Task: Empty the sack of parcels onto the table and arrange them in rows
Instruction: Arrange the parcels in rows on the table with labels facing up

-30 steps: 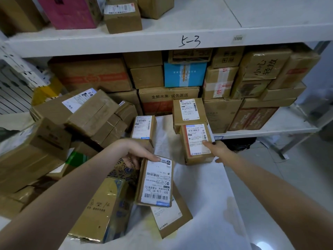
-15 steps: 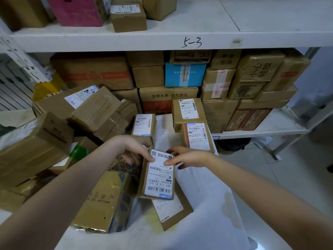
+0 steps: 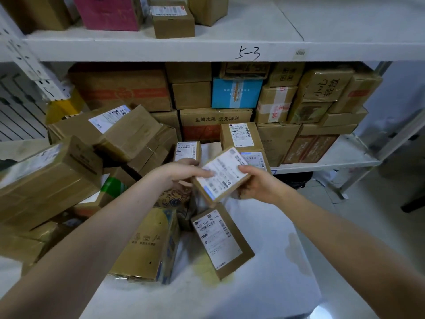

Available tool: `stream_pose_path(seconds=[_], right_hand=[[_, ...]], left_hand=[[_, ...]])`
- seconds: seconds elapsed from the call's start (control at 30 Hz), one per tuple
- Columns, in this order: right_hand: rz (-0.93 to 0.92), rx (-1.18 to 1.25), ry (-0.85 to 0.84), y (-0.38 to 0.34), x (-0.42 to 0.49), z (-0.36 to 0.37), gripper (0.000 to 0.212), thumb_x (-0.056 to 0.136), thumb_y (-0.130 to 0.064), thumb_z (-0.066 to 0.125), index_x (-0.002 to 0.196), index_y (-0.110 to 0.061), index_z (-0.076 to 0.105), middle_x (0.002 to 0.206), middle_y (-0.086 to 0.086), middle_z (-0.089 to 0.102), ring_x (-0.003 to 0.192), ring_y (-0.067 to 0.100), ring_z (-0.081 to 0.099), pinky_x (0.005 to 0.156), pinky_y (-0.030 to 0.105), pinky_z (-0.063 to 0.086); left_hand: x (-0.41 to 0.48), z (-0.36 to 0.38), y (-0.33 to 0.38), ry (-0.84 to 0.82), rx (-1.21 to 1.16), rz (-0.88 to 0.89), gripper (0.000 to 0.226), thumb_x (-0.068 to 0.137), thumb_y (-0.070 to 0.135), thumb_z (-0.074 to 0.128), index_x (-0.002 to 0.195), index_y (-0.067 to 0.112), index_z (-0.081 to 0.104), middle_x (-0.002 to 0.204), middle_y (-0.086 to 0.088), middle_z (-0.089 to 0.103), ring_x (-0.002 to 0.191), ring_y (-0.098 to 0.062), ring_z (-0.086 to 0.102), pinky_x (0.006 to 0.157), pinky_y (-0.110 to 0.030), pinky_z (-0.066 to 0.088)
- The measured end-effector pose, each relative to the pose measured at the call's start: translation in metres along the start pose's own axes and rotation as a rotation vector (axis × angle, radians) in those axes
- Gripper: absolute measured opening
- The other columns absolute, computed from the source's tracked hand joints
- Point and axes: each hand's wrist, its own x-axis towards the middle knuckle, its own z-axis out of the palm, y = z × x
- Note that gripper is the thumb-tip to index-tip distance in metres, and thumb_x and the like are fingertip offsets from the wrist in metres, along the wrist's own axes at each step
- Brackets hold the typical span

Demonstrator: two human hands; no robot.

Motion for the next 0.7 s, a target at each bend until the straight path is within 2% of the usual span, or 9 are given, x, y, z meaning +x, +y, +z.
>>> stream_pose_path(seconds=[0.07,0.13,0.23,0.37,0.43,0.5,0.57,0.63,0.7], right_hand=[[-0.094,0.206,0.133,-0.006,-0.005,-0.004,0.034,0.089,-0.019,0.06,0.121,-0.012,0.052,0.104,0.008,0.065,0.096,0.02,0.063,0.087,0.034,0.053],[-0.117,0.269,0.145,-0.009,-0.011,-0.005,0.047,0.085,-0.021,0.063,0.128,-0.011,0.047,0.105,0.011,0.062,0.09,0.021,0.067,0.075,0.033,0.055],[-0.102,0.163,0.029,-0.008,-0.018,-0.001,0.076,0.068,-0.025,0.073,0.137,-0.014,0.043,0.123,0.015,0.059,0.101,0.025,0.067,0.082,0.036,0.052],[-0.047,-0.047,-0.055,-0.008,-0.026,-0.01,0.084,0.054,-0.039,0.082,0.13,-0.022,0.051,0.12,0.007,0.062,0.097,0.022,0.067,0.094,0.043,0.048],[-0.046,-0.052,-0.084,-0.011,-0.031,-0.026,0.087,0.048,-0.043,0.09,0.125,-0.021,0.056,0.114,0.009,0.065,0.099,0.026,0.067,0.088,0.045,0.053],[-0.05,0.004,-0.099,-0.015,-0.041,-0.048,0.074,0.06,-0.049,0.083,0.124,-0.021,0.058,0.113,0.009,0.069,0.099,0.028,0.069,0.077,0.043,0.057],[-0.025,-0.045,-0.073,-0.017,-0.047,-0.065,0.054,0.075,-0.044,0.072,0.122,-0.022,0.058,0.11,0.004,0.072,0.1,0.023,0.069,0.082,0.041,0.055],[0.033,-0.183,-0.066,-0.015,-0.049,-0.078,0.054,0.071,-0.038,0.072,0.12,-0.02,0.06,0.11,0.002,0.072,0.102,0.019,0.066,0.09,0.037,0.051],[0.095,-0.289,-0.082,-0.013,-0.048,-0.087,0.053,0.069,-0.033,0.072,0.119,-0.017,0.062,0.113,0.003,0.071,0.102,0.018,0.066,0.088,0.033,0.051]], left_hand=[[0.003,0.0,0.005,0.12,-0.174,0.059,0.094,0.071,0.041,0.081,0.148,0.017,0.032,0.142,-0.006,0.048,0.122,-0.022,0.049,0.102,-0.043,0.039],[0.001,0.008,0.012,0.101,-0.349,0.096,0.102,0.066,0.042,0.084,0.148,0.016,0.03,0.142,-0.01,0.047,0.123,-0.026,0.051,0.104,-0.044,0.039],[-0.005,0.031,0.025,-0.016,-0.477,0.108,0.109,0.058,0.041,0.087,0.147,0.014,0.029,0.141,-0.013,0.045,0.124,-0.032,0.05,0.105,-0.052,0.037],[0.0,0.059,0.033,-0.045,-0.615,0.152,0.079,0.063,0.032,0.084,0.133,0.018,0.05,0.124,-0.005,0.063,0.11,-0.024,0.06,0.104,-0.049,0.037],[0.003,0.068,0.036,-0.032,-0.655,0.133,0.061,0.069,0.024,0.078,0.125,0.018,0.055,0.113,-0.005,0.068,0.102,-0.022,0.063,0.1,-0.046,0.042],[0.002,0.08,0.037,-0.045,-0.66,0.062,0.036,0.078,0.019,0.069,0.112,0.016,0.06,0.104,-0.007,0.069,0.097,-0.023,0.063,0.094,-0.042,0.046],[-0.001,0.092,0.033,-0.077,-0.616,-0.016,0.023,0.082,0.016,0.062,0.105,0.014,0.062,0.098,-0.009,0.07,0.089,-0.024,0.065,0.084,-0.037,0.05],[-0.001,0.106,0.028,-0.095,-0.571,-0.061,0.024,0.085,0.015,0.058,0.108,0.011,0.063,0.105,-0.012,0.069,0.089,-0.025,0.065,0.082,-0.035,0.05],[-0.001,0.119,0.023,-0.097,-0.546,-0.097,0.035,0.085,0.018,0.059,0.119,0.008,0.061,0.115,-0.015,0.066,0.096,-0.027,0.062,0.092,-0.037,0.047]])
